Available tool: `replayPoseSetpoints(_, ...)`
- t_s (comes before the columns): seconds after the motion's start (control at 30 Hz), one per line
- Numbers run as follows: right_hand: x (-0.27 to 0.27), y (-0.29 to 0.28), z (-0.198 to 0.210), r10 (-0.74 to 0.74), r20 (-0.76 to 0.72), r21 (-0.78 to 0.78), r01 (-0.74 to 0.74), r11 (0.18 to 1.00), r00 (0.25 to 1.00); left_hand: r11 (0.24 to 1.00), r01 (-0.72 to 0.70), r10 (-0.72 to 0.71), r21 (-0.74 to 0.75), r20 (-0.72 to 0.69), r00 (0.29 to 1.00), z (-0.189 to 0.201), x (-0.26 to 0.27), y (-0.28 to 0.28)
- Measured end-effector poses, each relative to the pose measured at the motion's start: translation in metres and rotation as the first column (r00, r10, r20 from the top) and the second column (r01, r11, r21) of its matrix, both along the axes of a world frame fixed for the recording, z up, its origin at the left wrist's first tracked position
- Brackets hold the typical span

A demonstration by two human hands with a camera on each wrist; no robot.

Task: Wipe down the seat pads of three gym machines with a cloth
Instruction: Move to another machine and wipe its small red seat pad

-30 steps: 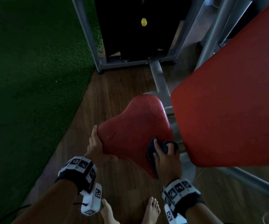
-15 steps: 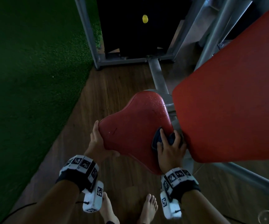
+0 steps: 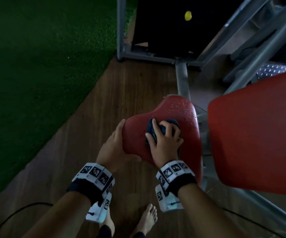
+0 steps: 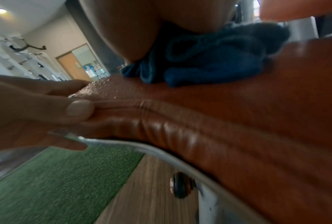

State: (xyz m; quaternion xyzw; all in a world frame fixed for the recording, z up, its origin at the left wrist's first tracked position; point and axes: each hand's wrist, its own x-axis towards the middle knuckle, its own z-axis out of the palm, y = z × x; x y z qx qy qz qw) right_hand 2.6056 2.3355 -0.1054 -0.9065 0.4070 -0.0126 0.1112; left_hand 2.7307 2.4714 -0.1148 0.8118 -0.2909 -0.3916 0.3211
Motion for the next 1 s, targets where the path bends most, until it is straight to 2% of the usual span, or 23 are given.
replayPoseSetpoints(0.1, 0.001, -0.010, 0.002, 0.137, 0.021, 0.024, -0.137, 0.990, 0.990, 0.999, 0.034, -0.035, 0.009, 0.063, 0.997, -0.001, 0.004, 0.004)
replayPoseSetpoints(0.2, -0.022, -0.001, 0.003, 0.276, 0.055, -0.028, -0.275, 0.961, 0.960, 0.998, 0.057, -0.056, 0.001, 0.109, 0.992, -0.003, 0.006, 0.009)
replayPoseSetpoints(0.3, -0.043, 0.006, 0.002, 0.347, 0.023, -0.055, -0.346, 0.937, 0.938, 0.996, 0.091, -0.089, -0.013, 0.131, 0.987, -0.009, 0.010, 0.012)
replayPoseSetpoints(0.43, -0.029, -0.010, 0.004, 0.312, 0.005, -0.029, -0.312, 0.950, 0.950, 0.996, 0.079, -0.074, -0.030, 0.129, 0.989, -0.012, 0.013, 0.017)
replayPoseSetpoints(0.6, -0.007, -0.018, 0.005, 0.167, 0.016, -0.009, -0.167, 0.986, 0.986, 0.997, 0.035, -0.025, -0.062, 0.144, 0.989, -0.009, 0.010, 0.017)
replayPoseSetpoints(0.73, -0.030, 0.013, 0.008, 0.312, -0.012, -0.032, -0.312, 0.949, 0.950, 0.996, 0.067, -0.056, -0.061, 0.159, 0.986, -0.013, 0.013, 0.015)
replayPoseSetpoints(0.87, -0.030, 0.010, 0.012, 0.422, -0.097, -0.030, -0.426, 0.904, 0.902, 0.994, 0.070, -0.058, -0.088, 0.132, 0.990, -0.019, 0.014, 0.017)
replayPoseSetpoints(0.93, -0.013, 0.002, 0.016, 0.396, -0.097, -0.009, -0.399, 0.917, 0.913, 0.990, 0.073, -0.059, -0.121, 0.118, 0.991, -0.019, 0.014, 0.017)
replayPoseSetpoints(1.0, 0.014, -0.005, 0.015, 0.288, -0.071, 0.012, -0.288, 0.957, 0.955, 0.985, 0.072, -0.054, -0.159, 0.114, 0.992, -0.019, 0.015, 0.018)
